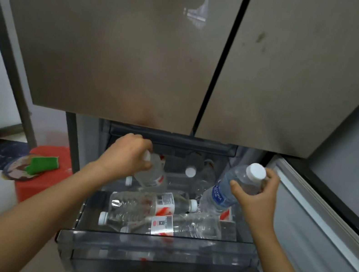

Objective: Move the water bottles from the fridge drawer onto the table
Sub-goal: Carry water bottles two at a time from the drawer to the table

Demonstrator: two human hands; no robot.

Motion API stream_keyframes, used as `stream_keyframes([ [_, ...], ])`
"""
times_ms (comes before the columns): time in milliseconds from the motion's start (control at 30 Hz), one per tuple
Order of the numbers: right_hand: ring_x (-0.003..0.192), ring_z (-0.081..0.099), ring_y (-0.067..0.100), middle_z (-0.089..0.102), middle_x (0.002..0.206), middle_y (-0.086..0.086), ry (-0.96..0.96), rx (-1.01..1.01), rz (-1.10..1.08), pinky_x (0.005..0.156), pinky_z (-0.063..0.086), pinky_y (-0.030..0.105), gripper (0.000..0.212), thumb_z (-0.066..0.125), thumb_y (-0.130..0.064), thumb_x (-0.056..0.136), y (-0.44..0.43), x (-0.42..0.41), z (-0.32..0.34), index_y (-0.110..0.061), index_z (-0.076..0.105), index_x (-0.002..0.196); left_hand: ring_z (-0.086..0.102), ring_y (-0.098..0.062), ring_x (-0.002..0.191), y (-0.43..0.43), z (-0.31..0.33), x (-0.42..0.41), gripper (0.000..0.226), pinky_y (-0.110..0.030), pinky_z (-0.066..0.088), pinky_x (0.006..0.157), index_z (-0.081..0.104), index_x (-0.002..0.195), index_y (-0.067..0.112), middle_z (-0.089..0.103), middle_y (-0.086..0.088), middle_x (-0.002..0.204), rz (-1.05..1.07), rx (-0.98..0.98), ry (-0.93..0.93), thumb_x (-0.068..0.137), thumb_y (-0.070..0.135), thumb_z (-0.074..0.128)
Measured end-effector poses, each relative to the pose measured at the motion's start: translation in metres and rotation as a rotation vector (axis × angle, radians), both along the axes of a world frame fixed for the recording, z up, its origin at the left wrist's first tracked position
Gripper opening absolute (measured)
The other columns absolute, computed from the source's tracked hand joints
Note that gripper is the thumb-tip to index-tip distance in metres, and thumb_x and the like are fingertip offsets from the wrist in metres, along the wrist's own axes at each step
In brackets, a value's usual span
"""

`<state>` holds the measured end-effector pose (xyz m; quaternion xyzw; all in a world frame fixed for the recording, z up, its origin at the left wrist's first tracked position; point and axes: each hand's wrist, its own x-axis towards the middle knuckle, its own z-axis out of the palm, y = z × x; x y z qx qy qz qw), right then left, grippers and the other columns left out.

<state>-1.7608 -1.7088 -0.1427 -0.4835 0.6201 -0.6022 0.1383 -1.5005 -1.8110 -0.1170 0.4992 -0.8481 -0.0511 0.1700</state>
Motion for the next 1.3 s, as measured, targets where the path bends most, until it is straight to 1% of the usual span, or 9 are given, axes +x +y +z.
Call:
stream_keyframes([
  [133,0.094,0.051,0.007,0.051,0.104,-0.009,-0.052,0.043,0.016,0.074,0.042,0.006,0.062,0.074,-0.002,0.071,-0.010,0.001,-0.012,-0.021,0.040,0.118,0.052,-0.022,0.097,0.006,-0.008,-0.008,0.033,-0.031,0.042,0.082,0.059,0.106,0.009,0.058,-0.006,0.100,0.038,0.007,0.448,0.077,0.021,0.070],
  [200,0.104,0.051,0.013,0.052,0.114,-0.001,-0.070,0.071,0.023,0.089,0.046,0.024,0.060,0.073,-0.007,0.074,-0.017,0.000,-0.014,-0.018,0.041,0.124,0.053,-0.020,0.095,0.004,-0.016,-0.015,0.033,-0.032,0.045,0.084,0.061,0.103,0.011,0.057,0.000,0.096,0.093,0.082,0.700,0.074,0.017,0.074],
  [267,0.113,0.050,0.021,0.051,0.123,0.005,-0.072,0.120,0.029,0.097,0.044,0.040,0.058,0.071,-0.013,0.077,-0.024,-0.005,-0.014,-0.018,0.041,0.127,0.050,-0.022,0.100,0.001,-0.024,-0.027,0.026,-0.032,0.043,0.086,0.060,0.098,0.015,0.051,0.005,0.092,0.141,0.117,0.832,0.075,0.016,0.072],
  [367,0.116,0.049,0.023,0.049,0.126,0.007,-0.084,0.174,0.053,0.095,0.043,0.037,0.064,0.071,-0.014,0.077,-0.030,-0.010,-0.009,-0.015,0.038,0.131,0.041,-0.024,0.110,-0.004,-0.035,-0.047,0.021,-0.035,0.038,0.092,0.053,0.099,0.017,0.044,-0.001,0.102,0.215,0.210,0.956,0.082,0.020,0.065],
  [533,0.111,0.050,0.019,0.050,0.119,0.002,-0.111,0.203,0.057,0.091,0.046,0.035,0.078,0.079,-0.007,0.067,-0.025,-0.012,-0.015,-0.017,0.034,0.130,0.039,-0.027,0.121,-0.002,-0.053,-0.056,0.061,-0.049,0.037,0.102,0.043,0.122,0.021,0.041,-0.008,0.127,0.202,0.326,0.848,0.071,0.023,0.076],
  [633,0.112,0.051,0.020,0.051,0.122,0.002,-0.124,0.214,0.039,0.095,0.048,0.041,0.080,0.079,-0.007,0.066,-0.026,-0.013,-0.018,-0.019,0.034,0.131,0.042,-0.024,0.118,0.002,-0.060,-0.059,0.075,-0.042,0.038,0.102,0.038,0.130,0.021,0.039,-0.009,0.132,0.132,0.314,0.828,0.067,0.010,0.078],
  [800,0.111,0.051,0.018,0.052,0.123,0.003,-0.073,0.226,0.044,0.093,0.048,0.038,0.078,0.080,-0.010,0.065,-0.025,-0.014,-0.016,-0.023,0.036,0.127,0.039,-0.011,0.104,0.004,-0.062,-0.063,0.075,-0.027,0.035,0.091,0.040,0.131,0.021,0.041,-0.007,0.131,0.068,0.232,0.779,0.067,0.008,0.077],
  [1033,0.114,0.051,0.019,0.050,0.126,0.002,0.091,0.292,0.101,0.095,0.048,0.042,0.079,0.081,-0.019,0.065,-0.027,-0.012,-0.013,-0.028,0.034,0.127,0.042,-0.010,0.110,0.012,-0.069,-0.055,0.078,-0.027,0.035,0.091,0.042,0.131,0.021,0.044,0.008,0.121,0.123,0.182,0.894,0.064,0.011,0.081],
  [1300,0.111,0.052,0.018,0.052,0.121,-0.002,0.340,0.320,0.360,0.093,0.047,0.040,0.078,0.082,-0.026,0.060,-0.038,-0.005,0.003,-0.036,0.040,0.126,0.049,-0.018,0.110,0.036,-0.048,-0.048,0.069,-0.037,0.042,0.097,0.045,0.122,0.023,0.052,-0.005,0.122,0.331,0.053,1.104,0.063,0.011,0.080],
])
